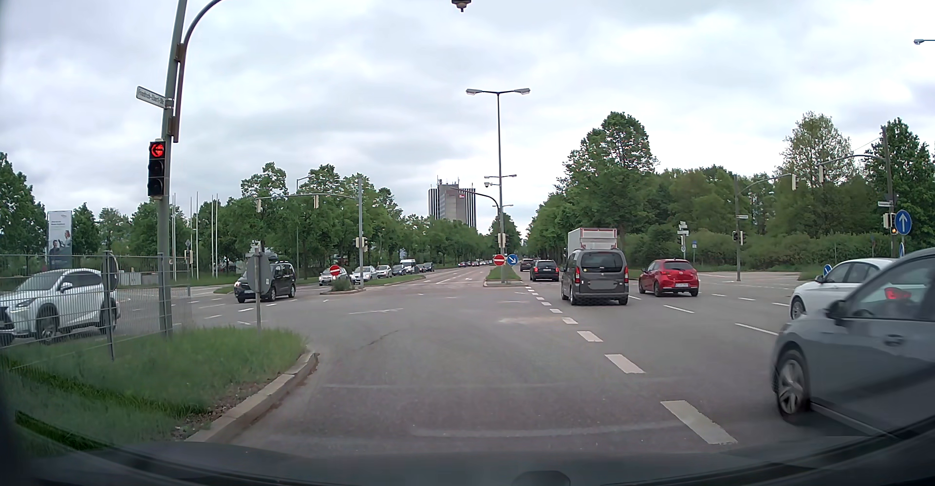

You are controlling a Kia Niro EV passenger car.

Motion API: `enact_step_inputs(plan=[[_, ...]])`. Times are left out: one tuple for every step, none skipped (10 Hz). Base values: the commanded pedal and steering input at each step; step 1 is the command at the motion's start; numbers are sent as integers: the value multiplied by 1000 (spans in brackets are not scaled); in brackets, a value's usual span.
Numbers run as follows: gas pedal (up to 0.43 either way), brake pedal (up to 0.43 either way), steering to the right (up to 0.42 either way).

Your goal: Follow the waypoints while adhering to traffic rules and regulations

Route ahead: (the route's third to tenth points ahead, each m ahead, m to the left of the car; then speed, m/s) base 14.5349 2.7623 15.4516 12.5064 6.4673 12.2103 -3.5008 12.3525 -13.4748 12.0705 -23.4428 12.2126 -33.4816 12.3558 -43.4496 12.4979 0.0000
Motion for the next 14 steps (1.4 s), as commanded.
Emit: enact_step_inputs(plan=[[0,262,-3],[0,262,-3],[0,268,-3],[0,262,-3],[0,262,-3],[0,262,-3],[0,262,-3],[0,262,-3],[0,262,-3],[0,262,-3],[0,262,-3],[0,262,-3],[0,262,-3],[0,262,-3]])
